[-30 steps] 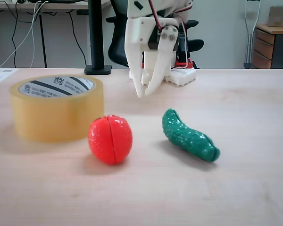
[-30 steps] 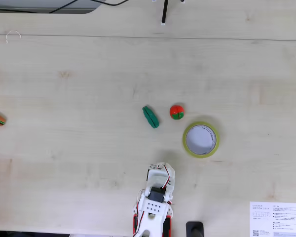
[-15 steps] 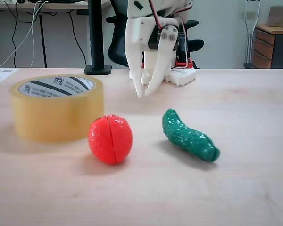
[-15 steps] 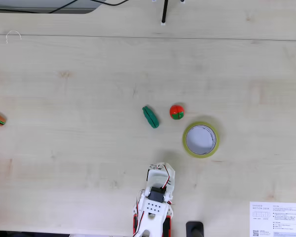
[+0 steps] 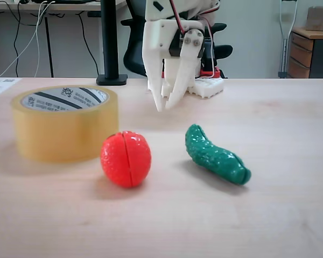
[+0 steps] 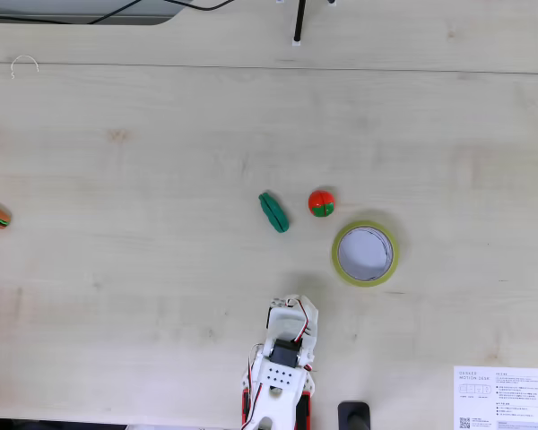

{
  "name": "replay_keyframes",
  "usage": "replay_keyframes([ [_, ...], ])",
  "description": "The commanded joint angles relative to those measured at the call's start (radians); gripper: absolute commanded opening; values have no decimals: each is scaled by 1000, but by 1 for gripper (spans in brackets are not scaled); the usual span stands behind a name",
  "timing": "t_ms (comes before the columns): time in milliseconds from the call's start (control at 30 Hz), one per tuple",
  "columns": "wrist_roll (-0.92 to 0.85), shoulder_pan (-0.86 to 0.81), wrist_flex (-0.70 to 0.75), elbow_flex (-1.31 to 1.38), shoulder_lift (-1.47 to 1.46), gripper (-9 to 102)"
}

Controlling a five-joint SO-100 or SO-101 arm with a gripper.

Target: Grasp a cucumber and put it in the hole.

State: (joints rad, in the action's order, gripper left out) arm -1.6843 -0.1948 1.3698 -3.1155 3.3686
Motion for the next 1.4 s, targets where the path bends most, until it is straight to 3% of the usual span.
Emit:
replay_keyframes([
  [0,-8,3,-21,6,3,0],
  [467,-8,3,-72,31,3,0],
  [767,-9,2,-255,173,3,6],
  [967,-3,-5,-488,285,-8,10],
  [1100,-9,-8,-483,437,-124,8],
  [1367,-23,-8,-400,881,-638,9],
])
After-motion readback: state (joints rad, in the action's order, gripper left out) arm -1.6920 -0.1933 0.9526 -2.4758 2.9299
